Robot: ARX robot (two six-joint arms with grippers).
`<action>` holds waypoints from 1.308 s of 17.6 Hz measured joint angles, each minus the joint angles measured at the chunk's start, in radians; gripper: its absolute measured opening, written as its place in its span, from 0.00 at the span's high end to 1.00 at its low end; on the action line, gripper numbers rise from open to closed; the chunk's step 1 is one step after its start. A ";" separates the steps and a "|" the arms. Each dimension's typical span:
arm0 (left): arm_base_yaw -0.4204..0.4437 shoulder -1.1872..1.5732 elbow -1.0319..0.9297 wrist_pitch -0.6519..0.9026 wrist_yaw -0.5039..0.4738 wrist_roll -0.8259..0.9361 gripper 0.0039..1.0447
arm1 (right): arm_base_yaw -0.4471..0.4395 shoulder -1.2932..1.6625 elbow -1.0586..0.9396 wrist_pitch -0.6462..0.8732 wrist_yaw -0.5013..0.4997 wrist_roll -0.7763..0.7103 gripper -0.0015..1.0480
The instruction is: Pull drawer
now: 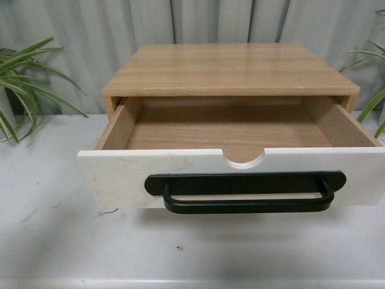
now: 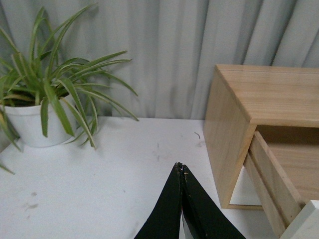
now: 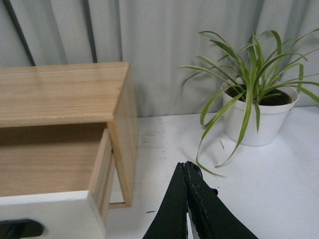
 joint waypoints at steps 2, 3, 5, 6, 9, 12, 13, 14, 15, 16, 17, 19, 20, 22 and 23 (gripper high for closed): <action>-0.063 -0.056 -0.025 -0.026 -0.026 0.002 0.99 | 0.036 -0.056 -0.023 -0.032 0.006 -0.002 0.98; -0.061 -0.081 -0.035 -0.040 -0.033 0.003 0.99 | 0.035 -0.086 -0.032 -0.046 0.012 -0.002 0.98; -0.053 -0.143 -0.061 -0.083 -0.043 0.003 0.99 | 0.029 -0.159 -0.059 -0.100 0.016 -0.002 0.98; -0.056 -0.178 -0.071 -0.106 -0.042 0.003 0.99 | 0.029 -0.200 -0.071 -0.129 0.016 -0.002 0.98; -0.056 -0.252 -0.112 -0.100 -0.043 0.003 0.99 | 0.029 -0.260 -0.110 -0.150 0.016 -0.002 0.98; -0.056 -0.336 -0.118 -0.200 -0.043 0.003 0.99 | 0.029 -0.386 -0.110 -0.256 0.016 -0.002 0.98; -0.056 -0.424 -0.118 -0.288 -0.042 0.004 0.99 | 0.029 -0.488 -0.110 -0.347 0.016 -0.002 0.98; -0.056 -0.455 -0.118 -0.314 -0.043 0.004 0.99 | 0.029 -0.520 -0.110 -0.390 0.016 -0.002 0.98; -0.056 -0.473 -0.118 -0.335 -0.042 0.004 0.99 | 0.029 -0.546 -0.110 -0.409 0.016 -0.002 0.98; -0.056 -0.488 -0.118 -0.349 -0.043 0.004 0.99 | 0.029 -0.568 -0.110 -0.427 0.016 -0.002 0.98; -0.056 -0.500 -0.118 -0.362 -0.042 0.004 0.99 | 0.029 -0.579 -0.110 -0.442 0.016 -0.002 0.98; -0.056 -0.527 -0.118 -0.389 -0.043 0.004 0.99 | 0.029 -0.610 -0.110 -0.475 0.016 -0.002 0.98; -0.056 -0.538 -0.118 -0.402 -0.043 0.004 0.99 | 0.029 -0.625 -0.110 -0.488 0.016 -0.002 0.98; -0.056 -0.581 -0.116 -0.457 -0.043 0.004 0.99 | 0.029 -0.655 -0.110 -0.519 0.016 -0.002 0.98; -0.056 -0.673 -0.117 -0.593 -0.039 0.003 0.99 | 0.029 -0.669 -0.110 -0.532 0.016 -0.002 0.98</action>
